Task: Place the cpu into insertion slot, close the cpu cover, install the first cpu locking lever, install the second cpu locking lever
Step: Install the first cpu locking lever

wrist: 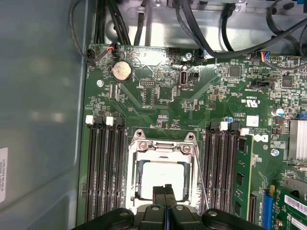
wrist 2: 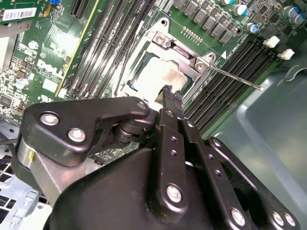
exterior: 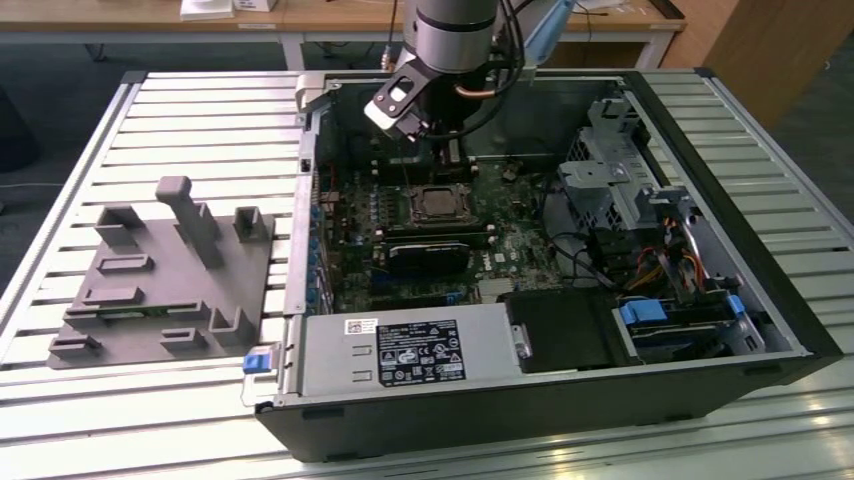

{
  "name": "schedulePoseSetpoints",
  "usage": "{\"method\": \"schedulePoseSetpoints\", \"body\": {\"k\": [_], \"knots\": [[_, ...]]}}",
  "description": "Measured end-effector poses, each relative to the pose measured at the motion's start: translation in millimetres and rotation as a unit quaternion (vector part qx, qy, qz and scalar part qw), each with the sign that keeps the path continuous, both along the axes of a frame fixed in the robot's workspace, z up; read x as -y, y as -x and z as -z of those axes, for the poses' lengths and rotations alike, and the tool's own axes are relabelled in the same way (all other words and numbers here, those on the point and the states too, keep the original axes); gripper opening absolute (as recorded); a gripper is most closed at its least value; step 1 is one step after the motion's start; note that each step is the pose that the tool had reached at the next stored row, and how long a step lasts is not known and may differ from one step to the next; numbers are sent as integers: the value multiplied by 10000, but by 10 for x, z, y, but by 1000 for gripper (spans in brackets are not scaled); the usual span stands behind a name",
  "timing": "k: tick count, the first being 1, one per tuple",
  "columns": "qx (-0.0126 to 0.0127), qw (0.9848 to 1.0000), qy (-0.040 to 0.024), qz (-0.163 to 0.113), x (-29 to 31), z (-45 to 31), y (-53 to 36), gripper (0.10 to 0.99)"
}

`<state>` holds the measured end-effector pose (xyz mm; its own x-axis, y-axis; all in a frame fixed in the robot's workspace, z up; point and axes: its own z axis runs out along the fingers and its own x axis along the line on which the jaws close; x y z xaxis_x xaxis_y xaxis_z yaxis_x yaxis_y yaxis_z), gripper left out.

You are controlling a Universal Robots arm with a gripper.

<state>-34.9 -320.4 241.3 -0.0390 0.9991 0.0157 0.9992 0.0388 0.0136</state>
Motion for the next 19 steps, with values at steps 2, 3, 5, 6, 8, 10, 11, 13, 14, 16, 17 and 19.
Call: {"method": "schedulePoseSetpoints", "body": {"k": [2,3,5,6,8,10,11,13,14,16,17,19], "knots": [[0,10000,5,0,0,-21,0,114],[0,10000,7,0,0,-34,0,114],[0,10000,10,0,0,-63,0,114],[0,10000,11,0,0,-80,0,114],[0,10000,13,0,0,-118,0,114],[0,10000,17,0,0,-161,0,114],[0,10000,19,0,0,-182,0,114],[0,10000,24,0,0,-223,0,114],[0,10000,27,0,0,-239,0,114],[0,10000,29,-11,0,-248,0,114],[1,10000,29,-71,0,-248,0,114],[1,9997,29,-254,0,-248,0,114]]}}
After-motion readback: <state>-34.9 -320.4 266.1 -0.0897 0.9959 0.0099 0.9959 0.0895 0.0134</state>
